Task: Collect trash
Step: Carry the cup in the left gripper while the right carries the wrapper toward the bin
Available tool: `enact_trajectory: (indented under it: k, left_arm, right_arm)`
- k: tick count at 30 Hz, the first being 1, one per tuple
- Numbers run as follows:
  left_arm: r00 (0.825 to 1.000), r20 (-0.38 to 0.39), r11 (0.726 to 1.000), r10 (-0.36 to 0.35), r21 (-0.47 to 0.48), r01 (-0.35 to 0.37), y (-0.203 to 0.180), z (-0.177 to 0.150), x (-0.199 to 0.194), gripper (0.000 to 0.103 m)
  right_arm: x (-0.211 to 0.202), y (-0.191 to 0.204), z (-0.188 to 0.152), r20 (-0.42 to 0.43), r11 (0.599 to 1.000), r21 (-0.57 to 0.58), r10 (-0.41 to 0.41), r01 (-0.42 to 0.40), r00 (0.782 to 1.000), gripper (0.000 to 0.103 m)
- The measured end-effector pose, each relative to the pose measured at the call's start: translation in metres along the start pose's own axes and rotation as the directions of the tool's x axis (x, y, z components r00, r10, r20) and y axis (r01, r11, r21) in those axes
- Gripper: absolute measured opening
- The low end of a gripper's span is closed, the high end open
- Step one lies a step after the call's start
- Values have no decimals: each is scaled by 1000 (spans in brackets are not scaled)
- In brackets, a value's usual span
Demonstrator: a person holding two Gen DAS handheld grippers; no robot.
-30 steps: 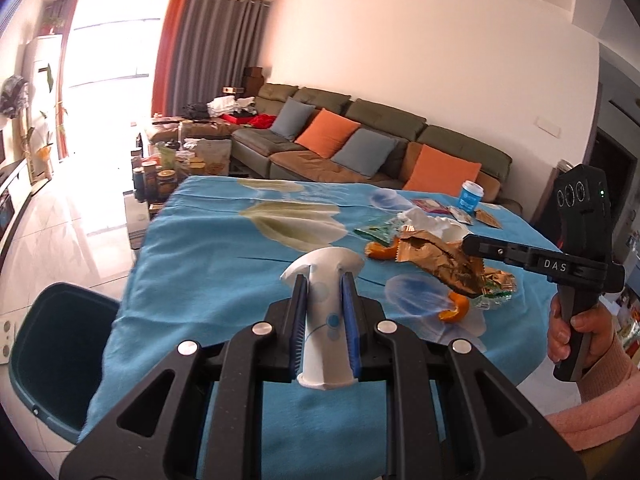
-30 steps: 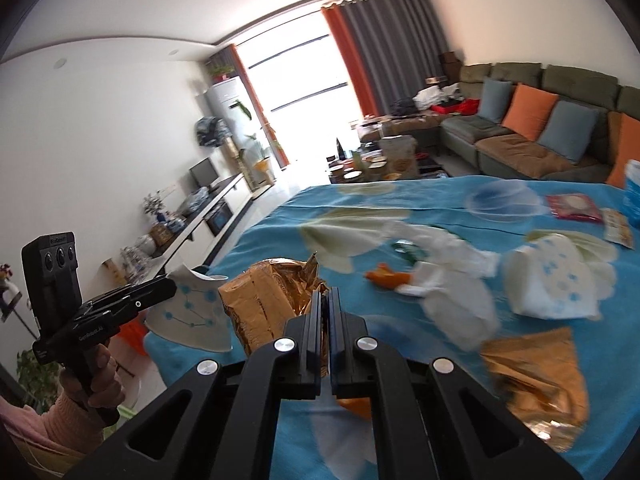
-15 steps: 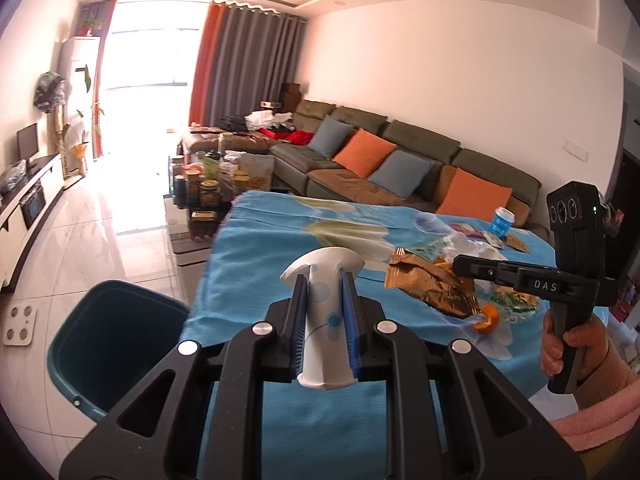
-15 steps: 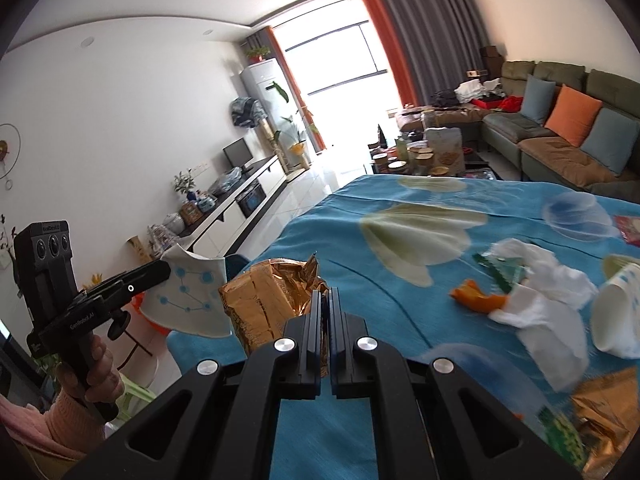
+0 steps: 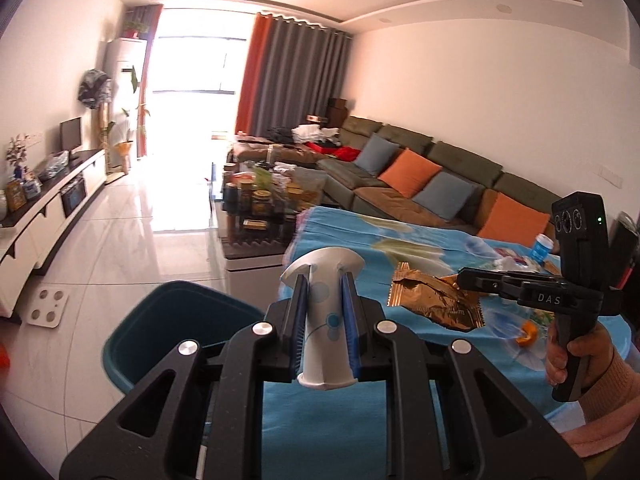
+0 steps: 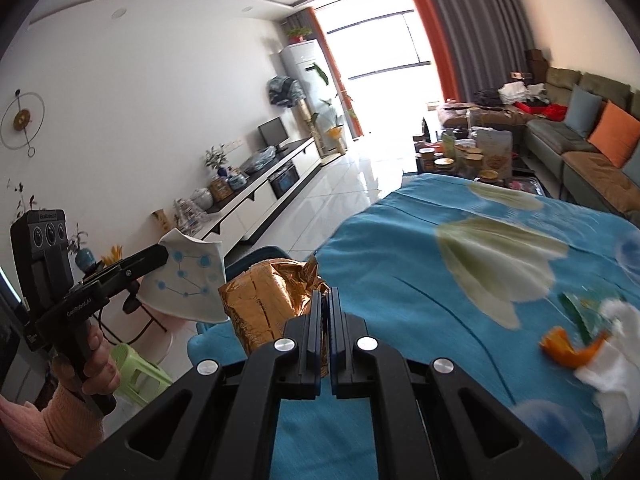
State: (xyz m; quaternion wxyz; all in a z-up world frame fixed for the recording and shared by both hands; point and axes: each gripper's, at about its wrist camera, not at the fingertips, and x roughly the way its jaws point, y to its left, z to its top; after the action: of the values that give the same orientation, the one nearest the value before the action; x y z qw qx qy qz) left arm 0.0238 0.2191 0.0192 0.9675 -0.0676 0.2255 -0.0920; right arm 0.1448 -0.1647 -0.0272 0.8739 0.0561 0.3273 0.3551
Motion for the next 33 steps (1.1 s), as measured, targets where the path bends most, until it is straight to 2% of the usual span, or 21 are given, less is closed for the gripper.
enact_trajectory:
  k: [8, 16, 33]
  left_arm:
    - [996, 6, 996, 88, -33, -88, 39, 1, -9, 18]
    - [990, -4, 988, 141, -63, -141, 70, -3, -14, 18]
    - [976, -83, 968, 202, -132, -212, 107, -19, 24, 18]
  right_arm:
    - [36, 23, 16, -42, 997, -67, 38, -41, 998, 2]
    - [69, 43, 27, -89, 992, -111, 55, -64, 994, 2]
    - [136, 59, 42, -179, 989, -121, 61, -84, 982, 2]
